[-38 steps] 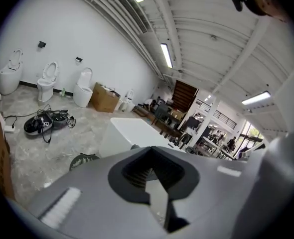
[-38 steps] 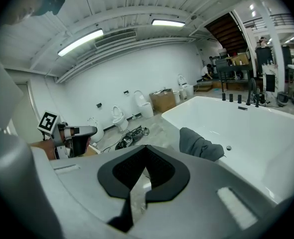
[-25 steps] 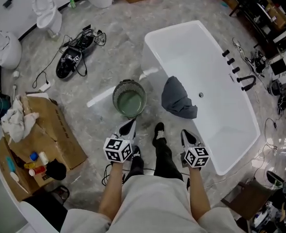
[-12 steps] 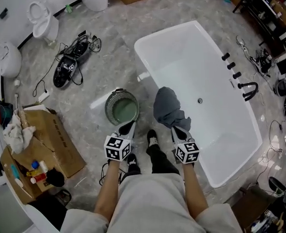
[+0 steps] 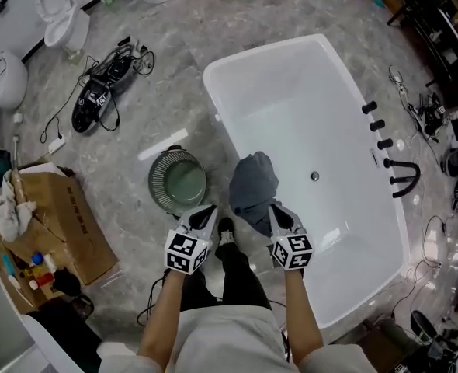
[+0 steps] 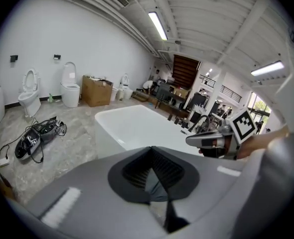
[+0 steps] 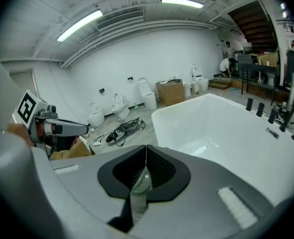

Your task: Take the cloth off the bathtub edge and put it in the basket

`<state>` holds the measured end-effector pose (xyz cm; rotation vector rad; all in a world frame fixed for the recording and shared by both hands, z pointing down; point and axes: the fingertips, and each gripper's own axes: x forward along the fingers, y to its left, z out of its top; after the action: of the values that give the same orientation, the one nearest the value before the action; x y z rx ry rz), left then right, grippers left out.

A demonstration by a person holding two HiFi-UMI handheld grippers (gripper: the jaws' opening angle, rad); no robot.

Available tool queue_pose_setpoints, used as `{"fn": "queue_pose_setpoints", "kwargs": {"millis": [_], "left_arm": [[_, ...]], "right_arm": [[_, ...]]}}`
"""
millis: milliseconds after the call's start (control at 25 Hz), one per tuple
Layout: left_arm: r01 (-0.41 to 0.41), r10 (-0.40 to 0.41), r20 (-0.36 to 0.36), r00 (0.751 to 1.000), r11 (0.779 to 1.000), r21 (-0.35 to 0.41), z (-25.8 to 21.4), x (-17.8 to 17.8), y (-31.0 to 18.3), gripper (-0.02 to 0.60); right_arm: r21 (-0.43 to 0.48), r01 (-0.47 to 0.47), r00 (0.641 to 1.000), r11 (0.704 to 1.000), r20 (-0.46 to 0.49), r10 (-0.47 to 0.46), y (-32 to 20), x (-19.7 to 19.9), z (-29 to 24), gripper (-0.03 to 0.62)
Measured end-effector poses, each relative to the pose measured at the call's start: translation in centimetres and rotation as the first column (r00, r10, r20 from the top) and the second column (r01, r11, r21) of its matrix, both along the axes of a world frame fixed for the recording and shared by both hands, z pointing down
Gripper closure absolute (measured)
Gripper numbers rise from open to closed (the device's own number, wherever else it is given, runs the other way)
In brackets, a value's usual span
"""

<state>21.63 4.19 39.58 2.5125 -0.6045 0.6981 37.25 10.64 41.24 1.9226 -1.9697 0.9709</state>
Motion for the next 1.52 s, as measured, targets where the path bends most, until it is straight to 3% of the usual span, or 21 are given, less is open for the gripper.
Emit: {"fn": "queue_pose_setpoints", "kwargs": {"millis": [120, 240, 280, 400, 520, 600, 680, 720, 760, 840, 1040, 1160, 1240, 1280, 1360, 1520], "left_arm": [[0.026, -0.026, -0.022, 0.999, 1.0, -0.006, 3.2, 1.8, -1.6, 0.525], [0.035, -0.035, -0.074, 0.997, 0.999, 0.004, 6.6, 3.5, -3.0, 0.525], [0.027, -0.026, -0.087, 0.996, 1.0, 0.013, 7.8, 4.2, -3.3, 0.525], [-0.01, 0.012, -0.068, 0.998, 1.0, 0.024, 11.8, 5.3, -3.4, 0.524], [-0.05, 0.05, -0.044, 0.998, 0.999, 0.004, 14.9, 5.7, -2.5, 0.525], [-0.079, 0.078, -0.049, 0.996, 0.997, -0.014, 16.1, 6.1, -1.7, 0.525], [-0.1, 0.097, -0.075, 0.992, 0.994, -0.044, 16.6, 6.2, -0.7, 0.524], [-0.104, 0.098, -0.09, 0.991, 0.992, -0.065, 16.6, 6.1, -0.2, 0.525], [-0.107, 0.099, -0.099, 0.99, 0.991, -0.082, 16.6, 6.1, 0.2, 0.525], [-0.124, 0.116, -0.089, 0.989, 0.988, -0.092, 16.8, 5.9, 0.8, 0.525], [-0.128, 0.122, -0.066, 0.99, 0.987, -0.095, 17.1, 5.2, 0.6, 0.525], [-0.121, 0.113, -0.072, 0.991, 0.987, -0.106, 17.3, 4.7, 0.3, 0.525], [-0.113, 0.105, -0.078, 0.991, 0.986, -0.118, 17.4, 4.3, 0.3, 0.525], [-0.111, 0.102, -0.079, 0.992, 0.986, -0.121, 17.5, 4.0, 0.4, 0.525], [-0.111, 0.101, -0.08, 0.992, 0.986, -0.124, 17.7, 3.5, 0.8, 0.525], [-0.108, 0.096, -0.086, 0.992, 0.984, -0.139, 18.1, 1.5, 1.5, 0.525]], "right_arm": [[0.0, -0.061, 0.998, 0.998, -0.029, 0.061, -1.6, 2.0, 4.3, 0.592], [0.028, -0.002, 0.963, 1.0, -0.271, 0.01, -4.1, 2.9, 7.6, 0.592], [0.02, 0.039, 0.951, 0.999, -0.307, -0.031, -5.2, 2.6, 8.6, 0.592], [-0.015, 0.097, 0.967, 0.995, -0.236, -0.098, -7.3, 1.9, 11.7, 0.589], [-0.042, 0.125, 0.979, 0.991, -0.156, -0.13, -7.5, 1.9, 14.7, 0.514], [-0.088, 0.162, 0.977, 0.983, -0.124, -0.172, -7.1, 1.9, 17.0, 0.419], [-0.181, 0.224, 0.965, 0.958, -0.093, -0.243, -6.1, 1.4, 20.5, 0.233], [-0.239, 0.27, 0.951, 0.933, -0.086, -0.298, -5.5, 0.9, 22.4, 0.082], [-0.291, 0.318, 0.93, 0.902, -0.089, -0.356, -4.9, 0.4, 24.1, 0.02], [-0.349, 0.372, 0.898, 0.86, -0.1, -0.429, -4.7, 0.2, 26.4, 0.02], [-0.396, 0.348, 0.919, 0.85, -0.033, -0.392, -6.6, 0.9, 28.7, 0.02], [-0.488, 0.373, 0.911, 0.789, 0.031, -0.411, -6.3, 0.4, 29.8, 0.023], [-0.543, 0.372, 0.904, 0.753, 0.027, -0.427, -5.8, 0.1, 30.5, 0.033], [-0.564, 0.348, 0.909, 0.749, 0.007, -0.417, -5.6, 0.2, 30.8, 0.1], [-0.579, 0.266, 0.929, 0.771, -0.058, -0.365, -5.4, 0.9, 31.2, 0.235], [-0.549, 0.131, 0.932, 0.825, -0.216, -0.291, -5.1, 1.8, 30.7, 0.307]]}}
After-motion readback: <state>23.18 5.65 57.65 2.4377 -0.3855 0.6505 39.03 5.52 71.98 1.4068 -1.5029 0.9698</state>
